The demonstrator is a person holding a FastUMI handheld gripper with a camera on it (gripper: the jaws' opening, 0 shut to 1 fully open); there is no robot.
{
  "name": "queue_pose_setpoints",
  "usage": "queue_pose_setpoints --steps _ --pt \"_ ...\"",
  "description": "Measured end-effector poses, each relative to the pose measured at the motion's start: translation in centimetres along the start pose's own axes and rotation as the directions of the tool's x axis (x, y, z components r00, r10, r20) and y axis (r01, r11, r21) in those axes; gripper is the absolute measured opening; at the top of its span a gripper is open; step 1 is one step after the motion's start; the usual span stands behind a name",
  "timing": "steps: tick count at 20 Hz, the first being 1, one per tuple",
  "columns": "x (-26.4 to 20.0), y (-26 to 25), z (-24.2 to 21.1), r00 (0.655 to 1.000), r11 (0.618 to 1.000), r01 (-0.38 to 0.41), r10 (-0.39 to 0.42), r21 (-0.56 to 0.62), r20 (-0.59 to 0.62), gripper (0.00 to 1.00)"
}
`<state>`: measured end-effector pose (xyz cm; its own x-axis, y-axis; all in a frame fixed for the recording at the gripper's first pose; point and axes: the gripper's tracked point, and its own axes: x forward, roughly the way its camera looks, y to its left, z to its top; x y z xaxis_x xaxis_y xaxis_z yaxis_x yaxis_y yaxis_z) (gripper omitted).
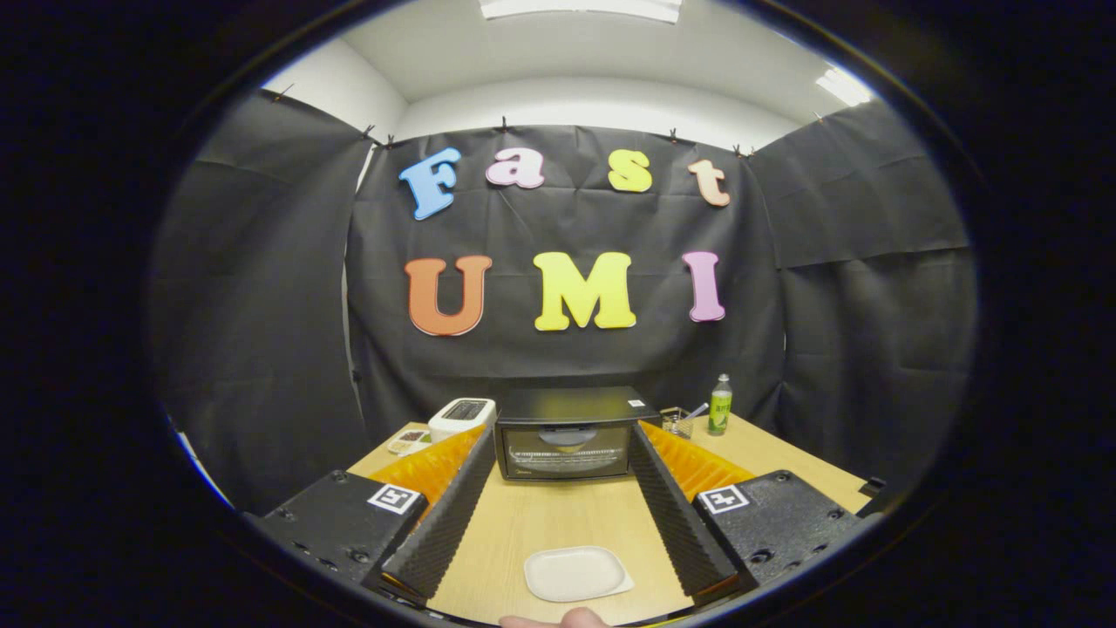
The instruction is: Open the toaster oven, put the food inside, and close the toaster oven door.
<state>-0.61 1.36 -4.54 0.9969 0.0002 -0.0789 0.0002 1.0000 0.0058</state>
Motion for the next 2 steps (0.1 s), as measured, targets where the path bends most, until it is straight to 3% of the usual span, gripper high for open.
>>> queue_pose_setpoints --steps 2 --pt "-0.03 0.06 -0.02 1.0 1.0 -0.002 0.002 0.0 0.003 1.0"
